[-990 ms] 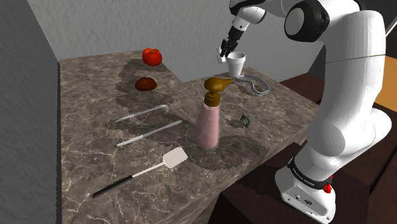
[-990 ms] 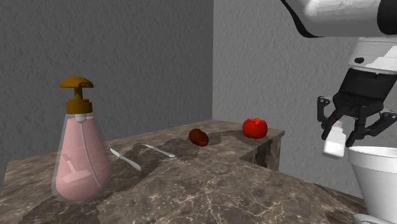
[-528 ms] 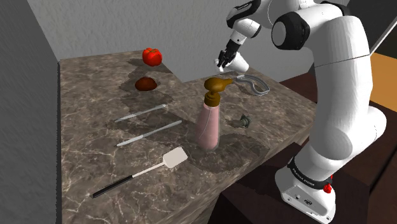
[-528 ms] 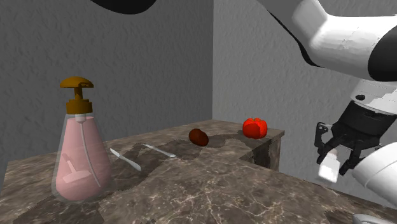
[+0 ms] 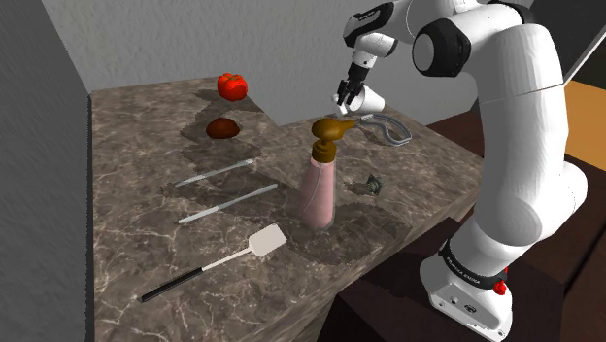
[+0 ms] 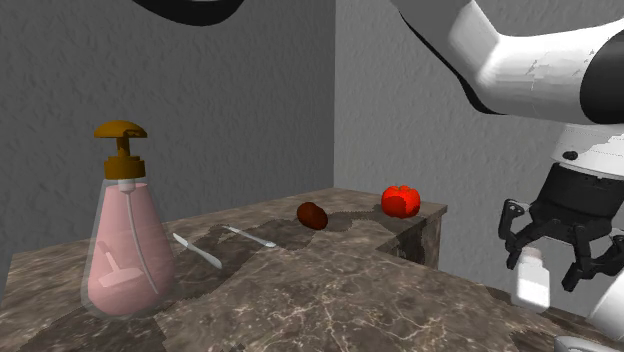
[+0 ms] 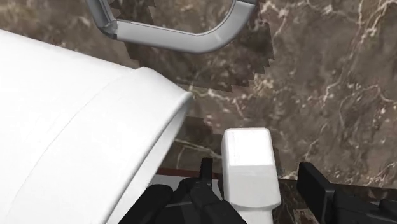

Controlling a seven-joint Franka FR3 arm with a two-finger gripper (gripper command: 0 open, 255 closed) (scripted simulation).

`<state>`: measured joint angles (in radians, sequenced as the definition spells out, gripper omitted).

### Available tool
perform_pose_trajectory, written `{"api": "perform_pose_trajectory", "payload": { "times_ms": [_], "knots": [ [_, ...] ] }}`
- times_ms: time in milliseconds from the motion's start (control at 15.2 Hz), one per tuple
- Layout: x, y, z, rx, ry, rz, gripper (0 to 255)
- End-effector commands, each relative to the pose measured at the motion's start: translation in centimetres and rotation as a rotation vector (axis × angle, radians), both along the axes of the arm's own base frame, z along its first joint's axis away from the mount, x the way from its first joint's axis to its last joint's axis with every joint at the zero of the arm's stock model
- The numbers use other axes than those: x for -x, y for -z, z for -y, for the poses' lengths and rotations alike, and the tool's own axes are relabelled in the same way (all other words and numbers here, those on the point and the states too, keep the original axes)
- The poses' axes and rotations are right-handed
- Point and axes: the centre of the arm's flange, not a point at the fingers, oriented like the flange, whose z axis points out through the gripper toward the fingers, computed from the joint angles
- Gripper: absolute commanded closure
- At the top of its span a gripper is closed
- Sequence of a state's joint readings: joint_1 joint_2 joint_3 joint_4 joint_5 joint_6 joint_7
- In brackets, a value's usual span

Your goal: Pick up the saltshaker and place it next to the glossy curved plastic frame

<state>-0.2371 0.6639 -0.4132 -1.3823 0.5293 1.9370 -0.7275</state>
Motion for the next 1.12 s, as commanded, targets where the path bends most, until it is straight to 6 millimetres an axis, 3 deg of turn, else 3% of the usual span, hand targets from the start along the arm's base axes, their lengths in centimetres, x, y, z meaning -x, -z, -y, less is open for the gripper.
{"api": "perform_pose_trajectory", "payload": {
  "times_ms": [0,264,528,1056],
  "knots": [
    [0.0,0.1,0.1,0.001,0.002,-0.003,0],
    [0.2,0.1,0.1,0.0,0.002,-0.003,0],
    [0.7,-4.7,1.2,0.0,0.002,-0.003,0],
    [0.7,-4.7,1.2,0.0,0.002,-0.003,0]
  ]
}}
